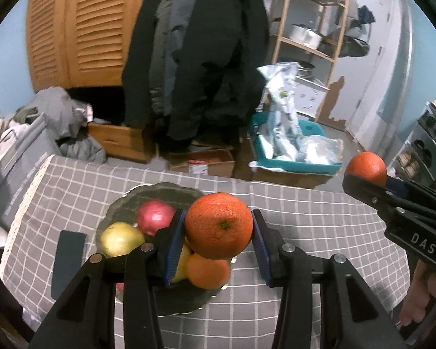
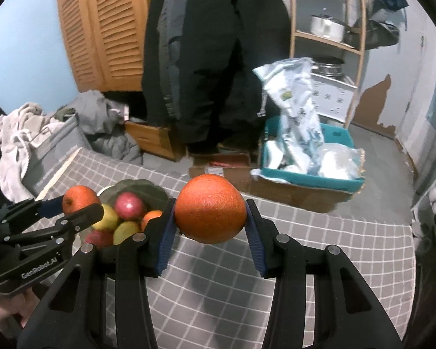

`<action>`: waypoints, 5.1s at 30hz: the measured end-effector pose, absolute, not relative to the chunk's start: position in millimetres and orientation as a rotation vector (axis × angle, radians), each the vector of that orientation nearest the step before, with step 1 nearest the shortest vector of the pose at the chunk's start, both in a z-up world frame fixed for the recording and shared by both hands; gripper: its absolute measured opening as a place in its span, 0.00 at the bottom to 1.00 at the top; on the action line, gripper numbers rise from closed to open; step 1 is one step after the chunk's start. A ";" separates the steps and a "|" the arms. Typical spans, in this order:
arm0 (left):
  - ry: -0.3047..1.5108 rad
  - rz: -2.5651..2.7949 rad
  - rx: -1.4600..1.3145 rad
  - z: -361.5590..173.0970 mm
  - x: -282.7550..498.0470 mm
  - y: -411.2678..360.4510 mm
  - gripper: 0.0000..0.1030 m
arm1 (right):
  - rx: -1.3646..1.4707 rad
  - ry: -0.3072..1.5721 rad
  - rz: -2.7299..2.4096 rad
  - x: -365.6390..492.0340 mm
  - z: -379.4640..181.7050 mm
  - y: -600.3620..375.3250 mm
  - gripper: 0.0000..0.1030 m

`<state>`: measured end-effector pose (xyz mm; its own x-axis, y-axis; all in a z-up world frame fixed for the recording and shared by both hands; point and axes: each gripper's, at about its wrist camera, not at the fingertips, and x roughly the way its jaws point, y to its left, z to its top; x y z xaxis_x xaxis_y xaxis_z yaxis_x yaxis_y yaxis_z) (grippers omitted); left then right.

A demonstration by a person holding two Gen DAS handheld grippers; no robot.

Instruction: Organize fruits

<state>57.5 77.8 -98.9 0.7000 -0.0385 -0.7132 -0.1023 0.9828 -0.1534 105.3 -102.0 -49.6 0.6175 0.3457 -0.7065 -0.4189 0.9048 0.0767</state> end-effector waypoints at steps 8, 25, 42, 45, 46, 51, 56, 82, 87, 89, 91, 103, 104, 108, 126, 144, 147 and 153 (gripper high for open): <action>0.830 0.096 -0.229 -117.9 59.6 119.2 0.43 | -0.106 0.842 0.512 117.6 -69.4 -57.7 0.43; 0.957 0.142 -0.301 -170.5 82.3 162.8 0.44 | -0.109 0.977 0.592 150.1 -119.5 8.0 0.43; 0.996 0.168 -0.348 -191.6 89.1 179.9 0.57 | -0.066 1.093 0.647 167.5 -153.4 35.6 0.44; 0.999 0.173 -0.353 -190.8 87.5 182.6 0.57 | -0.058 1.101 0.657 167.1 -154.6 39.0 0.45; 1.001 0.173 -0.357 -190.7 86.4 183.6 0.58 | -0.055 1.098 0.659 166.7 -154.3 39.8 0.47; 0.993 0.182 -0.361 -185.6 82.1 185.4 0.63 | -0.045 1.075 0.667 164.8 -144.7 39.8 0.53; 0.975 0.181 -0.360 -174.7 76.1 184.0 0.63 | -0.040 1.045 0.654 161.6 -131.4 34.6 0.53; 0.748 0.217 -0.225 -64.3 21.4 156.7 0.86 | -0.154 0.691 0.511 99.8 -7.3 -15.5 0.79; 0.673 0.211 -0.187 -43.1 7.9 146.0 0.99 | -0.171 0.641 0.487 85.8 9.4 -26.3 0.81; 0.646 0.212 -0.168 -35.3 2.8 141.7 0.99 | -0.173 0.626 0.485 80.5 15.3 -31.0 0.81; 0.624 0.213 -0.147 -28.4 -1.7 138.3 0.99 | -0.174 0.613 0.484 76.8 20.4 -35.2 0.81; 0.547 0.190 -0.145 -2.9 -17.6 129.6 0.99 | -0.155 0.557 0.475 56.2 39.6 -67.3 0.82; 0.543 0.188 -0.146 -1.0 -19.0 128.4 0.99 | -0.151 0.552 0.474 54.5 40.6 -70.5 0.82; 0.520 0.187 -0.148 5.1 -21.9 125.3 0.99 | -0.148 0.533 0.471 48.0 44.4 -79.8 0.82; 0.498 0.170 -0.120 11.5 -19.4 107.6 0.99 | -0.135 0.526 0.431 43.4 44.0 -108.2 0.82; 0.496 0.174 -0.108 12.8 -19.3 105.0 0.99 | -0.137 0.526 0.429 43.4 44.2 -109.5 0.82; 0.496 0.173 -0.108 12.4 -19.1 104.9 0.99 | -0.137 0.527 0.429 43.2 44.2 -109.5 0.82; 0.496 0.172 -0.108 12.3 -18.9 105.2 0.99 | -0.138 0.526 0.430 43.4 44.4 -109.7 0.82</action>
